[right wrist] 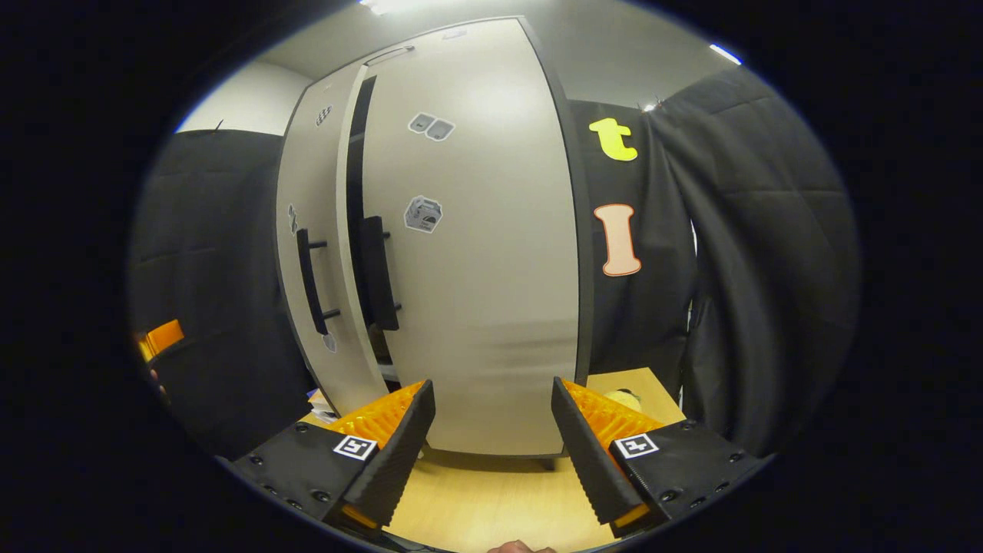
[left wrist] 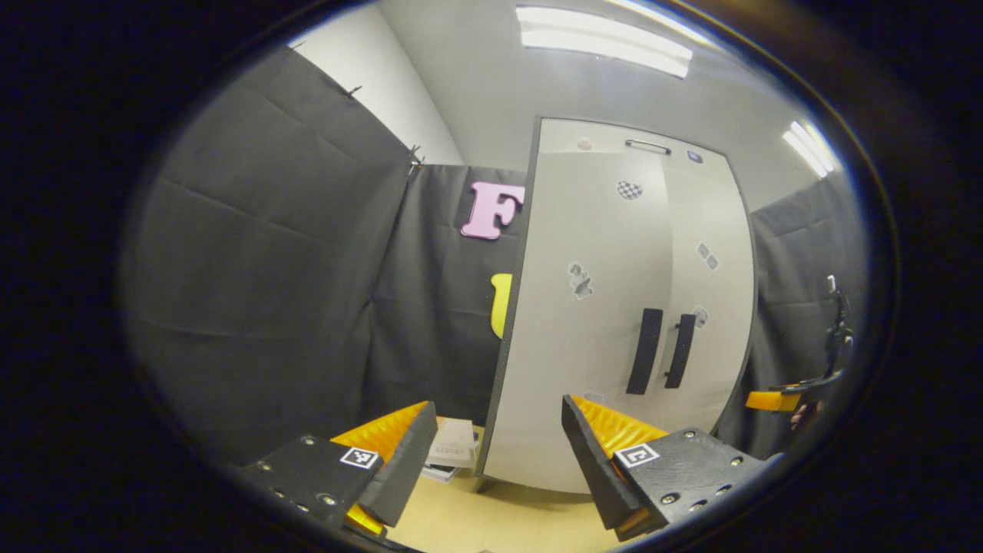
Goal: Grab one shoe with the right hand and put it into the shoe cabinet, grab the other shoe with the left hand and put it into the shoe cabinet; then close the right door with the right hand and the left door with the left hand.
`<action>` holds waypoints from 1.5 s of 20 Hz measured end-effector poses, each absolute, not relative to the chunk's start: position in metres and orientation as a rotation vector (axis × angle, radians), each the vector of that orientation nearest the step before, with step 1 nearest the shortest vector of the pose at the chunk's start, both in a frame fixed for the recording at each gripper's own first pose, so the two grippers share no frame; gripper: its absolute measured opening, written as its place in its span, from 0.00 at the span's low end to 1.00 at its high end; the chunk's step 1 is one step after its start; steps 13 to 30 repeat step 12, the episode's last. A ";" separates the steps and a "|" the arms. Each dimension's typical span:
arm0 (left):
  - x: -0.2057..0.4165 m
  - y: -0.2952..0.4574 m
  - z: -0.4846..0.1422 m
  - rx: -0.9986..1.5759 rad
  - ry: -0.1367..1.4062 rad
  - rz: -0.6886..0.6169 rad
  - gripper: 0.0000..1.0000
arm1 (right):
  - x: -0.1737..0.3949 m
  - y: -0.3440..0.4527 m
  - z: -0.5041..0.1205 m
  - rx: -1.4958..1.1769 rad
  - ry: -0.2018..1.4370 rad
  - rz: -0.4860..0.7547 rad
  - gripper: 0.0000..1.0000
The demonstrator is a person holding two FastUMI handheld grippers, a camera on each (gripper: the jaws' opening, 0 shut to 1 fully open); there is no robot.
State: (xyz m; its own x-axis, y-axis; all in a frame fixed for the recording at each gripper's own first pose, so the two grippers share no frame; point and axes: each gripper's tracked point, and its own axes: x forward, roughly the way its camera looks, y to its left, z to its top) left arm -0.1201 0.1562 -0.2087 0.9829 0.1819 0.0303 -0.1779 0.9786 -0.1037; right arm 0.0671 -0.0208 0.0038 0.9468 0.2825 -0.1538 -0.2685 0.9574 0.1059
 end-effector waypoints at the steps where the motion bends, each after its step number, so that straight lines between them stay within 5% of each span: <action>1: -0.119 0.156 -0.210 -0.098 -0.036 0.173 0.94 | 0.069 -0.019 0.004 0.087 0.170 0.275 0.96; 30: -0.101 0.167 -0.260 -0.104 0.039 0.147 1.00 | 0.083 0.002 -0.006 0.053 0.216 0.221 0.96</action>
